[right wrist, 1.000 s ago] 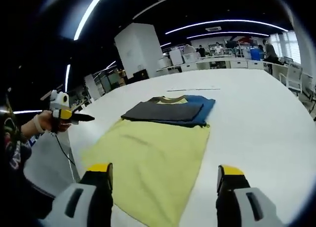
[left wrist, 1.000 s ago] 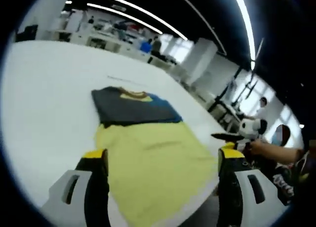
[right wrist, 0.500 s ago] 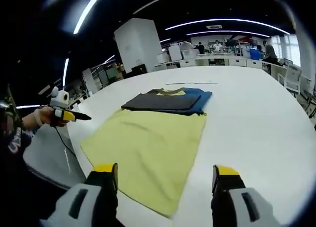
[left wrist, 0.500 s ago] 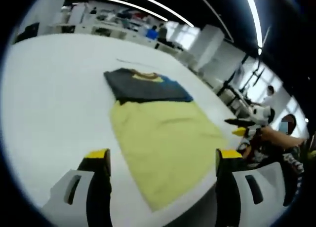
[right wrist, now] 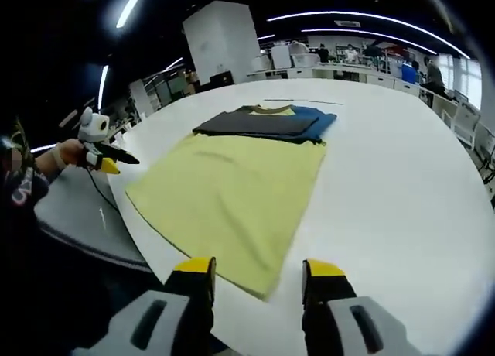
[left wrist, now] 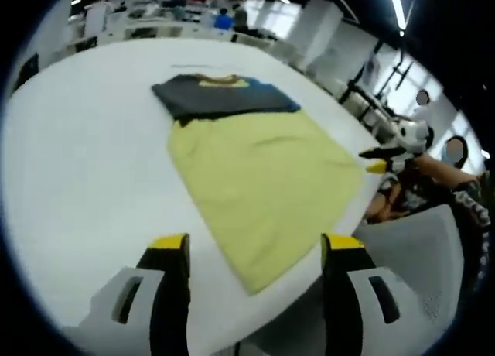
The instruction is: Fold the garment on the visible template until the final outline fits inside the template.
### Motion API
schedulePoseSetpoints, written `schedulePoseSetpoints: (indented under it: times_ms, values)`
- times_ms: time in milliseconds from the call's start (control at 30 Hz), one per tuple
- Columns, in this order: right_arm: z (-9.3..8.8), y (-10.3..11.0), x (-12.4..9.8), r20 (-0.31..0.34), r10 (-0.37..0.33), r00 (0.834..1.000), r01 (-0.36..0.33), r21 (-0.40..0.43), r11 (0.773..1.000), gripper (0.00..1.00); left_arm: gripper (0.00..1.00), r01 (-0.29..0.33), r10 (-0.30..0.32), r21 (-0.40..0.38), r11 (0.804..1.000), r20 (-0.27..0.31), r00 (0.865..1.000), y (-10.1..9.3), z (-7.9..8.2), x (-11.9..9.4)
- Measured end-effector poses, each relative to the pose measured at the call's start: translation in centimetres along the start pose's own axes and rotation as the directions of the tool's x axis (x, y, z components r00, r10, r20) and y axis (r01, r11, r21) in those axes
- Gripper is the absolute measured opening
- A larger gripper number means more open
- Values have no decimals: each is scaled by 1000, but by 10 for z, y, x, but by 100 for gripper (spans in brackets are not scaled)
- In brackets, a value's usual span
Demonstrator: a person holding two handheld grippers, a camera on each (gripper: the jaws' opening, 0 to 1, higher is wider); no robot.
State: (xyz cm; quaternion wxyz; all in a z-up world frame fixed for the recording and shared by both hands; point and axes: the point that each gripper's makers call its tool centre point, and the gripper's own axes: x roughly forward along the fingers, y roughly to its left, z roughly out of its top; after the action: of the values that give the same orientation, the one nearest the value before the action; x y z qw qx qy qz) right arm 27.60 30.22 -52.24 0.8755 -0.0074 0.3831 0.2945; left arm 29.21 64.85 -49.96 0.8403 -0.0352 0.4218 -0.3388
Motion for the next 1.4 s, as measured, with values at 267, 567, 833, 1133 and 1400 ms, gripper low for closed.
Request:
schedulePoseSetpoints:
  times_ms: [267,567,833,1133,1400]
  values:
    - [-11,-2,-5,-6,-6,1000,6,44,999,36,49,-7,3,-50,999,-72,997,1,-25,-2]
    - [-11,-2,-10,0,4,1000,-4,74,997,30,40,-17,7,-98,995,-99,995,0,-37,0]
    - [-15,-1,-8,-15,7,1000,-6,73,997,28,33,-24,13,-129,991,-86,996,-2,-40,3]
    - [-15,3,1,-19,35,999,-33,130,991,14,19,-42,30,-122,992,-100,995,1,-47,4]
    - [-11,11,1,-17,45,999,-41,173,984,7,8,-55,39,-137,989,-114,993,3,-51,7]
